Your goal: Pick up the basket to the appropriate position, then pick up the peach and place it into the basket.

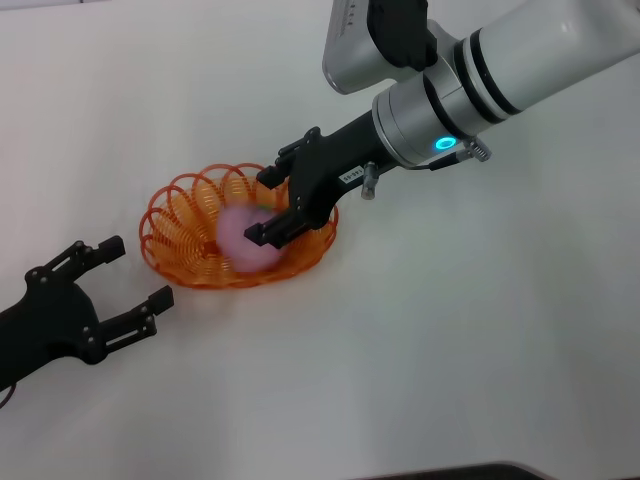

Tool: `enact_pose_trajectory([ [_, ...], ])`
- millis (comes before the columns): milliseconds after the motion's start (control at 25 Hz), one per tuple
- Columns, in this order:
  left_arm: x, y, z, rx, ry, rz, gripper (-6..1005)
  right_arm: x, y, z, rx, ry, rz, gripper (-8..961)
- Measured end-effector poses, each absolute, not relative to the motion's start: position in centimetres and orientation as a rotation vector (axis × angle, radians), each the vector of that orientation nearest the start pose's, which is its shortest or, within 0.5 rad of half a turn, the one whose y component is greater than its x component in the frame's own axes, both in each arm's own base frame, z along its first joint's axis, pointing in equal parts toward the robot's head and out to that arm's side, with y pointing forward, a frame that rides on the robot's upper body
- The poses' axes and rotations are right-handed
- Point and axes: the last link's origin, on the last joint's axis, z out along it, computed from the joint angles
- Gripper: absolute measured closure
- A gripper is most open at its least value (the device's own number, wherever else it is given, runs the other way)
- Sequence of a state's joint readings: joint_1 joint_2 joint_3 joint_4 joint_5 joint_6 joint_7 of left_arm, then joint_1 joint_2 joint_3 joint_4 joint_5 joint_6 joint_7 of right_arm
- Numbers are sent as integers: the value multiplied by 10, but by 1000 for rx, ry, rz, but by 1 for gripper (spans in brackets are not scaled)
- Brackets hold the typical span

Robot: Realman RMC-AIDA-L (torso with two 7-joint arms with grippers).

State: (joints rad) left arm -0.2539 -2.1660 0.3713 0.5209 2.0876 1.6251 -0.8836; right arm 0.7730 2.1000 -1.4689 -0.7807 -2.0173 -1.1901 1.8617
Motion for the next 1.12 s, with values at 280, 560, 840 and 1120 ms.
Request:
enact_pose_trajectory([
  [280, -336, 223, -26, -2430, -586, -790, 115, 155, 364, -80, -3016, 450, 194, 40],
  [560, -336, 225, -23, -2396, -589, -809, 115, 207, 352, -28, -2824, 569, 511, -2],
  [840, -335, 226, -22, -2385, -592, -820, 115, 272, 315, 9, -2546, 575, 785, 6],
  [1120, -339, 218, -24, -2394, -612, -812, 115, 300, 283, 2, -2560, 584, 770, 6],
])
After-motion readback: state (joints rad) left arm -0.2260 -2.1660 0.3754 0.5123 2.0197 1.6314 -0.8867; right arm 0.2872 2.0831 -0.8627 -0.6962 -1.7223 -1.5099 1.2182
